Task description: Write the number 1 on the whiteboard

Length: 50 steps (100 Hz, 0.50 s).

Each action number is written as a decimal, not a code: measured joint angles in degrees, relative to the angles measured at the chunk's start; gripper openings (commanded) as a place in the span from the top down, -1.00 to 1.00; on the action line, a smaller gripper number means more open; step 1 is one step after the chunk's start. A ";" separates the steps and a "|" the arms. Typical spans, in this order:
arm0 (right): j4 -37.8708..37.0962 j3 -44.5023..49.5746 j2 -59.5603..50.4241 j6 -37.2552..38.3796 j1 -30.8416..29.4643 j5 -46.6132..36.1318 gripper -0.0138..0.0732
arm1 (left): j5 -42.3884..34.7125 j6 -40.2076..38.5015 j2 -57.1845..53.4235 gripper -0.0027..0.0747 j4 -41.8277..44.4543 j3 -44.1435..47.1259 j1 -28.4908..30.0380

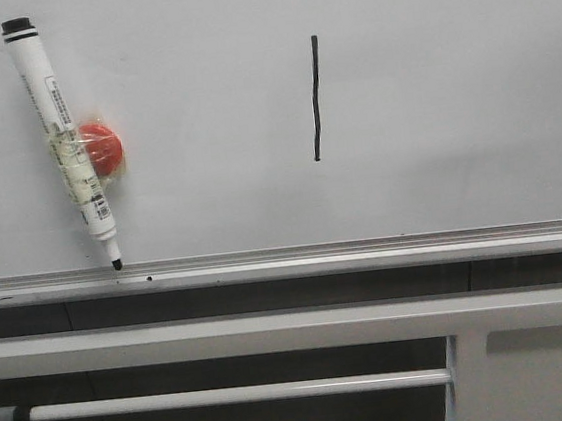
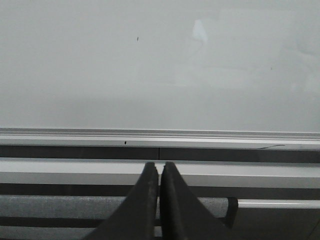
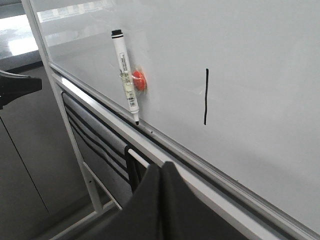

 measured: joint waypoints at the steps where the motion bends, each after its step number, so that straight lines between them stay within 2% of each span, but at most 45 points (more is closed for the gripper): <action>1: 0.00 0.00 0.00 0.00 0.00 0.00 0.83 | 0.00 0.00 0.00 0.98 0.00 0.00 0.00; 50: 1.04 0.00 0.00 0.00 0.00 0.10 0.83 | 0.00 0.20 0.00 0.98 -0.08 0.00 0.00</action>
